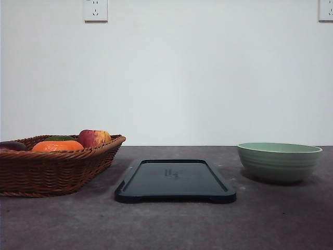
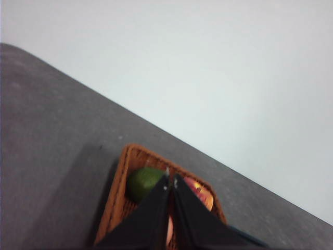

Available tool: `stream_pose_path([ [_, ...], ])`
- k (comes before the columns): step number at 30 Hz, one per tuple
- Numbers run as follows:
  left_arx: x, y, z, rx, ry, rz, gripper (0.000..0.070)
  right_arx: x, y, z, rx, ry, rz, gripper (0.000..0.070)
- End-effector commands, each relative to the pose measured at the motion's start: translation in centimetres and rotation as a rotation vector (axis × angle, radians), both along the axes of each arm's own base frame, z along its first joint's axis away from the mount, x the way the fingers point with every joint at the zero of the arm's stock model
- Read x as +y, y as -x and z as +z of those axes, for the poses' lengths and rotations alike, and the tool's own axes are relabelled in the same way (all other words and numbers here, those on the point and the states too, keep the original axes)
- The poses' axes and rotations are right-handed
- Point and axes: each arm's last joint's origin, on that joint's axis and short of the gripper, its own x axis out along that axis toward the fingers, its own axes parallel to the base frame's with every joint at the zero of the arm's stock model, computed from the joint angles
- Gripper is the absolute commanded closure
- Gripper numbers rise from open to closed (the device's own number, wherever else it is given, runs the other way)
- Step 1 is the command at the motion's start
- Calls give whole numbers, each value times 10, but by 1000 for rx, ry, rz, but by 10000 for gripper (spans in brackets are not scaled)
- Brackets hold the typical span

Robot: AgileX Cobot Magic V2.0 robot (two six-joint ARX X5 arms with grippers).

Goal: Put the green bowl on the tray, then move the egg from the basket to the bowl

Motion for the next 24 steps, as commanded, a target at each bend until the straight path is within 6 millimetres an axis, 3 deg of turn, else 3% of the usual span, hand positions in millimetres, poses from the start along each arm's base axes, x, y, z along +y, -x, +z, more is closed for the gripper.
stream_pose_path([
  [1, 0, 1, 15, -16, -51, 8, 699, 0, 0, 11, -7, -11, 3, 695],
  [14, -6, -36, 65, 255, -209, -154, 700, 6, -34, 45, 279, 79, 178, 694],
  [24, -20, -86, 76, 476, -282, -334, 700, 8, -79, 40, 520, 145, 234, 694],
])
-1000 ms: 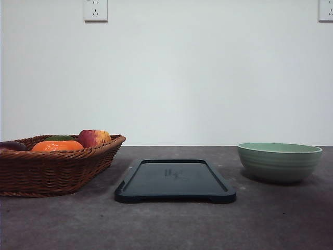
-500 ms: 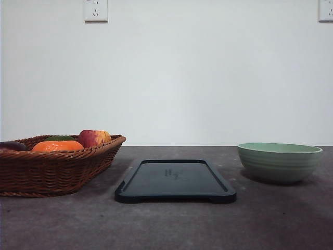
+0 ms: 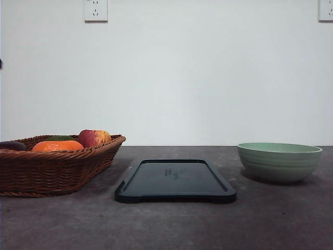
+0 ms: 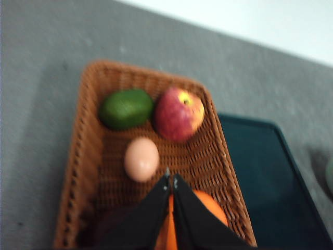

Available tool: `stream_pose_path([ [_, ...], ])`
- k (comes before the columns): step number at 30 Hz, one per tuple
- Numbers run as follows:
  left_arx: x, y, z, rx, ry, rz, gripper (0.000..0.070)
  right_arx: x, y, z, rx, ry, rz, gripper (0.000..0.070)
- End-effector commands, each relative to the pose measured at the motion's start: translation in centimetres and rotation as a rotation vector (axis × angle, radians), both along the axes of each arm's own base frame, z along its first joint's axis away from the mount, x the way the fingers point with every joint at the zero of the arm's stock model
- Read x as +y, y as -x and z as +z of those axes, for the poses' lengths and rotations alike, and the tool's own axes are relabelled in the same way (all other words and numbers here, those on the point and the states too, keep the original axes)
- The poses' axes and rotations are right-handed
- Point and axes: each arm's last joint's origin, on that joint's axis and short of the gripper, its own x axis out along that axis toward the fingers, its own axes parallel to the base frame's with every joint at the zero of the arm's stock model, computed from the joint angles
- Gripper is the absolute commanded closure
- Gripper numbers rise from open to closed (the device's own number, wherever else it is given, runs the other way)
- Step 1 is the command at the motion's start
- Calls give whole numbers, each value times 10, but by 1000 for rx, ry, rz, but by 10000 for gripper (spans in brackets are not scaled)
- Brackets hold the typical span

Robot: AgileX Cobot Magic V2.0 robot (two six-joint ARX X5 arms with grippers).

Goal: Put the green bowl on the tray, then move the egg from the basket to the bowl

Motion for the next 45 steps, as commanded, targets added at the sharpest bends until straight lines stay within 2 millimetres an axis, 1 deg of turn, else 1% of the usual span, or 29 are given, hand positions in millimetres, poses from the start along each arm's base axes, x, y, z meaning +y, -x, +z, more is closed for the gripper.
stream_pose_path([
  [1, -3, -9, 3, 9, -23, -32, 700, 1, -8, 3, 14, 35, 23, 695],
  [6, -11, -28, -4, 122, -68, -84, 700, 1, -25, -2, 124, 69, 41, 694],
  [9, -14, -35, -9, 180, -77, -100, 700, 1, -33, -4, 179, 77, 47, 695],
  [13, -17, -40, -14, 201, -84, -110, 700, 2, -37, -7, 199, 77, 49, 694],
  [15, -17, -41, -14, 197, -94, -117, 694, 2, -38, -7, 197, 87, 54, 682],
  [16, -17, -41, -14, 192, -99, -121, 654, 2, -37, -7, 196, 94, 58, 645],
  [17, -17, -41, -14, 189, -104, -124, 600, 2, -37, -7, 195, 99, 61, 590],
  [18, -17, -41, -13, 186, -109, -127, 514, 2, -37, -7, 196, 99, 60, 496],
  [19, -17, -41, -13, 185, -112, -129, 444, 2, -37, -7, 196, 98, 60, 418],
  [20, -17, -41, -13, 185, -112, -130, 389, 2, -37, -7, 197, 98, 60, 353],
  [21, -17, -41, -13, 184, -112, -130, 372, 2, -37, -7, 199, 97, 60, 335],
  [26, -17, -41, -13, 182, -112, -129, 371, 2, -37, -5, 227, 88, 56, 342],
  [29, -17, -41, -13, 182, -111, -129, 372, 1, -38, 4, 273, 90, 54, 342],
  [33, -17, -41, -13, 181, -112, -129, 372, 1, -45, 22, 342, 90, 54, 342],
  [36, -17, -41, -13, 181, -112, -129, 372, 1, -55, 35, 404, 90, 57, 344],
  [40, -17, -41, -13, 181, -112, -129, 372, 2, -73, 48, 474, 93, 63, 366],
  [45, -17, -41, -13, 182, -112, -129, 372, 2, -103, 51, 574, 123, 94, 366],
])
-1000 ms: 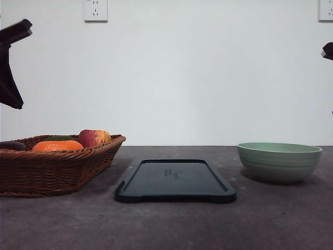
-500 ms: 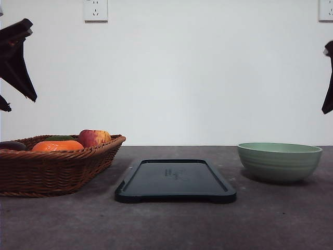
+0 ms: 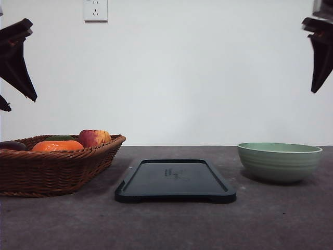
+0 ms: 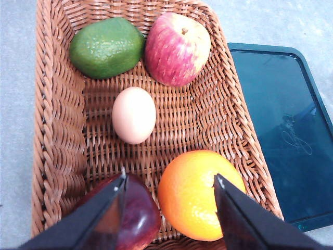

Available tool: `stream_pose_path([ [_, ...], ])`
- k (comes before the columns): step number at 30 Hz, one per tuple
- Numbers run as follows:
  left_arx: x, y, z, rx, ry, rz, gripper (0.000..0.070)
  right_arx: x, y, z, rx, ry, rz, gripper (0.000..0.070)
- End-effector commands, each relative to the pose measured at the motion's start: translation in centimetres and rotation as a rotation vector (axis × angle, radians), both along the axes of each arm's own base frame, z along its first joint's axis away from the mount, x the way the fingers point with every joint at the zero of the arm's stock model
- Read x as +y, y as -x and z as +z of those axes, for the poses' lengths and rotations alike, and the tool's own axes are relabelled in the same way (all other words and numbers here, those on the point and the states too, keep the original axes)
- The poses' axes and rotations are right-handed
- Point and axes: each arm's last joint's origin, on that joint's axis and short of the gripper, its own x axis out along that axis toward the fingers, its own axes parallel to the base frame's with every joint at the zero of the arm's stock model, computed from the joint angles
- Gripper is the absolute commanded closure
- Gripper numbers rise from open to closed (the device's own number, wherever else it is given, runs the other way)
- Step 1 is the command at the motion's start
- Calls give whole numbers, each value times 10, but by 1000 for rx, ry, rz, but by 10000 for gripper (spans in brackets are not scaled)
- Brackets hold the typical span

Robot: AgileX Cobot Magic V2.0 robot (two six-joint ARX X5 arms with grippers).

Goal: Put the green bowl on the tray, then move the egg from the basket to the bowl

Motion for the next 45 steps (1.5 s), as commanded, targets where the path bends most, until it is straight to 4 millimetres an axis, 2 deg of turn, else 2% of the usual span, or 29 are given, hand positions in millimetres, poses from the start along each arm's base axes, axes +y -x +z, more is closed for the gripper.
stream_pose_path([
  [1, -1, -3, 7, -27, -2, -11, 372, 1, -15, -2, 30, 21, 34, 366],
  [10, -1, -3, 7, -27, -2, -11, 374, 2, -65, -35, 179, 47, 81, 366],
  [18, -1, -3, 7, -27, -2, -12, 385, 2, -85, -70, 258, 57, 92, 374],
  [20, -1, -3, 7, -27, -2, -12, 385, 2, -88, -75, 265, 61, 100, 423],
  [24, -1, -3, 7, -27, -2, -11, 385, 1, -91, -78, 256, 86, 92, 681],
  [29, -1, -3, 6, -27, -2, -11, 385, 1, -93, -70, 255, 109, 81, 700],
  [35, -1, -3, 6, -27, -2, -11, 390, 7, -96, -38, 268, 102, 103, 700],
  [40, -1, -3, 7, -27, -2, -12, 390, 28, -95, -10, 263, 71, 173, 700],
  [45, -1, -3, 6, -27, -2, -11, 390, 63, -93, 9, 201, 62, 274, 700],
])
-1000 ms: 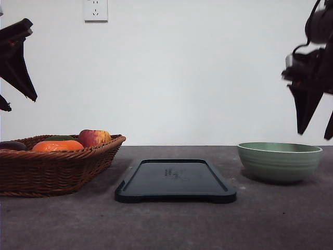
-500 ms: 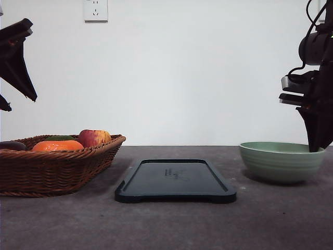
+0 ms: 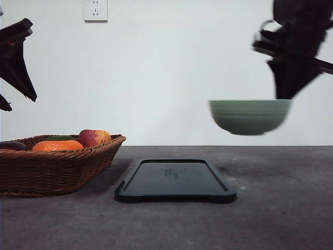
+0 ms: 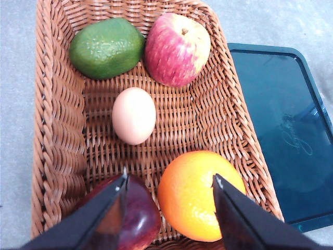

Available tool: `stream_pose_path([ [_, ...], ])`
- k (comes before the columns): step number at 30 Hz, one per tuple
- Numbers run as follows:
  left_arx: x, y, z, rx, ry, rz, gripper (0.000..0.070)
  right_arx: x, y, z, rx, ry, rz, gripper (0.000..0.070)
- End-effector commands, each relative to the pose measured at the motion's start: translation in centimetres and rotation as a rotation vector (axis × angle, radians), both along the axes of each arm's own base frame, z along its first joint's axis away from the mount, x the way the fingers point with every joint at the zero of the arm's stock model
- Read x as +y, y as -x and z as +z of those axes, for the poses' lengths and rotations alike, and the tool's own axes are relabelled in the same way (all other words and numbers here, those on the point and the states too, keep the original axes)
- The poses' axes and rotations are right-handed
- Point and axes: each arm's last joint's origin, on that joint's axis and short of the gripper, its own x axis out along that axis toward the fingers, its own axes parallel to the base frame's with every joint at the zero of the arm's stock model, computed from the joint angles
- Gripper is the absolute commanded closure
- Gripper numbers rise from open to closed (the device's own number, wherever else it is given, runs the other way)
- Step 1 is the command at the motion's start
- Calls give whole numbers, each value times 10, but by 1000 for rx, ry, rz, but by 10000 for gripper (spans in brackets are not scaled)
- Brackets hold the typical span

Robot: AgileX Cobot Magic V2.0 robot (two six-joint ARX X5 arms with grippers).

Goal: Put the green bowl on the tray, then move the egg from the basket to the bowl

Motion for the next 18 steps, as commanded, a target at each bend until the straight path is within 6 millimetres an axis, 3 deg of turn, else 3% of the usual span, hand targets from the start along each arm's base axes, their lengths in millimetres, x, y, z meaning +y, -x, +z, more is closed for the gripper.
stream_pose_path([
  [1, -1, -3, 6, -25, -2, -11, 390, 15, -4, 4, -31, -10, 47, 700],
  [6, -1, -3, 6, -25, -2, -11, 390, 52, -4, 3, -96, -29, 120, 700],
  [10, -1, -3, 6, -25, -2, -12, 390, 77, -7, -10, -95, -34, 163, 700],
  [18, -1, -3, 6, -24, -2, -12, 390, 106, -18, -46, -52, -22, 216, 700],
])
